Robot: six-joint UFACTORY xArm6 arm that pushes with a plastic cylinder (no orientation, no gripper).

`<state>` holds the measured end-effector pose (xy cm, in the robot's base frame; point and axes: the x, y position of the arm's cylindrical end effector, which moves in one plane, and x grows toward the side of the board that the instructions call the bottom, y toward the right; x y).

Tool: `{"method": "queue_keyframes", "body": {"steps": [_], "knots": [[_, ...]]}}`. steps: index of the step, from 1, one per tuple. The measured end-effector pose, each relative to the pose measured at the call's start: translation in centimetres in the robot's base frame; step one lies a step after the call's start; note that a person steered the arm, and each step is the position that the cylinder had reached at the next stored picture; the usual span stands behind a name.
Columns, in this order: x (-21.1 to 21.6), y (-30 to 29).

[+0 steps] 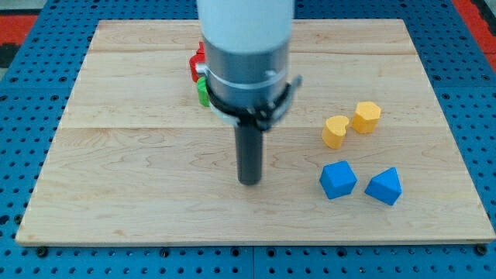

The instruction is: Move the blue triangle into the yellow heart

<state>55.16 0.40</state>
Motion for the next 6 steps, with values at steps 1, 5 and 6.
{"method": "queue_keyframes", "body": {"steps": [1,5,6], "knots": [[6.1,5.0],[-0.7,18.5],[-3.4,18.2]]}}
